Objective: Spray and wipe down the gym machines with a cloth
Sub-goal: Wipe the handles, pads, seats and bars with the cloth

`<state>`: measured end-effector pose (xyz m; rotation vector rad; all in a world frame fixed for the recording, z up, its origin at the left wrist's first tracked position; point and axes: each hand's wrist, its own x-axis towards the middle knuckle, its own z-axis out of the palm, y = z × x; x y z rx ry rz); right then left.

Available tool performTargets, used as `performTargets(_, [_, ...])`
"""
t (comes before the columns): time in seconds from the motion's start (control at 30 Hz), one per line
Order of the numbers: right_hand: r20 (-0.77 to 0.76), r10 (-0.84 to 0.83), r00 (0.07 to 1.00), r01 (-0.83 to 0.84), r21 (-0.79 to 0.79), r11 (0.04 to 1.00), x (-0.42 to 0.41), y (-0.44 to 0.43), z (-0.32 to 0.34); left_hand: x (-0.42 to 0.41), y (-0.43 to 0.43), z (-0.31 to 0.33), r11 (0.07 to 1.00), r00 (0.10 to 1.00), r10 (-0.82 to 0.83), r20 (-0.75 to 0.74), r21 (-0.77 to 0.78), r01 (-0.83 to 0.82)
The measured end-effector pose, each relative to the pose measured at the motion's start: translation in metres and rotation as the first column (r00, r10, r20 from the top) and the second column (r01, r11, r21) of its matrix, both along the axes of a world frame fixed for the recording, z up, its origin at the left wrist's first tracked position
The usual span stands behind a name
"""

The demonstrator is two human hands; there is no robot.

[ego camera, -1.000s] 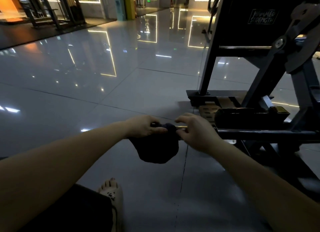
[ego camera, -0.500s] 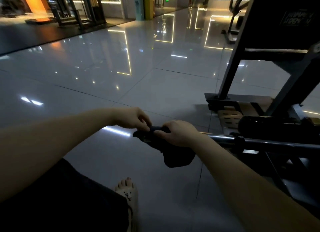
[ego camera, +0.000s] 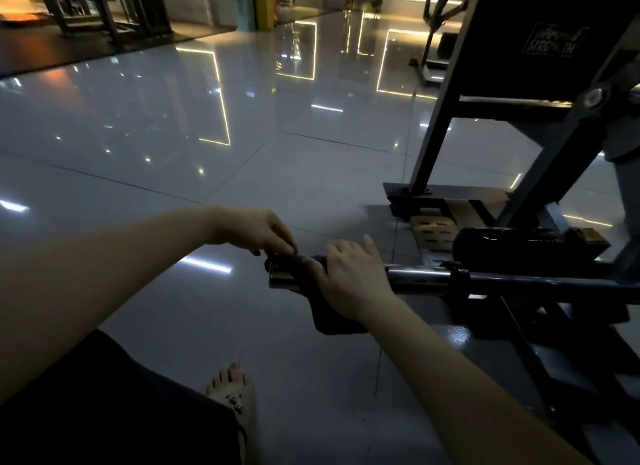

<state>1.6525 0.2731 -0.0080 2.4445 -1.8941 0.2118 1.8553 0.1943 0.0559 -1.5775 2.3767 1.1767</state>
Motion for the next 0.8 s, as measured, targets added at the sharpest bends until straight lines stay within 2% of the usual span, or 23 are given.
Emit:
performTargets(0.07, [0.067,0.073,0.995,-0.064,-0.123,0.99,0.014,0.004,-0.012,0.004,-0.004,0.003,0.998,0.998,0.057,-0.015,0.009,-0.057])
performTargets(0.13, [0.102,0.085,0.991,-0.066,-0.172,0.983,0.018,0.006,-0.022,0.006,-0.005,0.005,0.996,0.995,0.087,-0.047,0.007,-0.087])
performTargets(0.3, [0.048,-0.064,0.997,0.073,-0.231,0.97,-0.018,-0.003,-0.031,0.005,-0.001,0.005,0.999,0.999,-0.025,-0.026,0.025,0.025])
performTargets(0.4, [0.128,-0.179,0.976,0.212,-0.331,0.919,-0.062,0.004,-0.04,0.003,-0.001,0.004,0.998,0.997,-0.064,-0.046,-0.009,0.064])
performTargets(0.53, [0.173,-0.32,0.932,0.36,-0.33,0.872,-0.06,0.016,-0.045,-0.007,0.002,0.007,0.989,0.993,-0.116,0.023,-0.085,0.117])
performTargets(0.7, [0.194,-0.17,0.966,0.227,-0.327,0.917,-0.009,0.005,-0.037,-0.023,0.002,0.004,0.974,0.971,-0.196,0.14,-0.091,0.209])
performTargets(0.8, [0.106,-0.063,0.992,0.092,-0.298,0.95,-0.022,-0.006,-0.033,-0.02,-0.001,0.007,0.975,0.972,-0.19,0.135,-0.094,0.203])
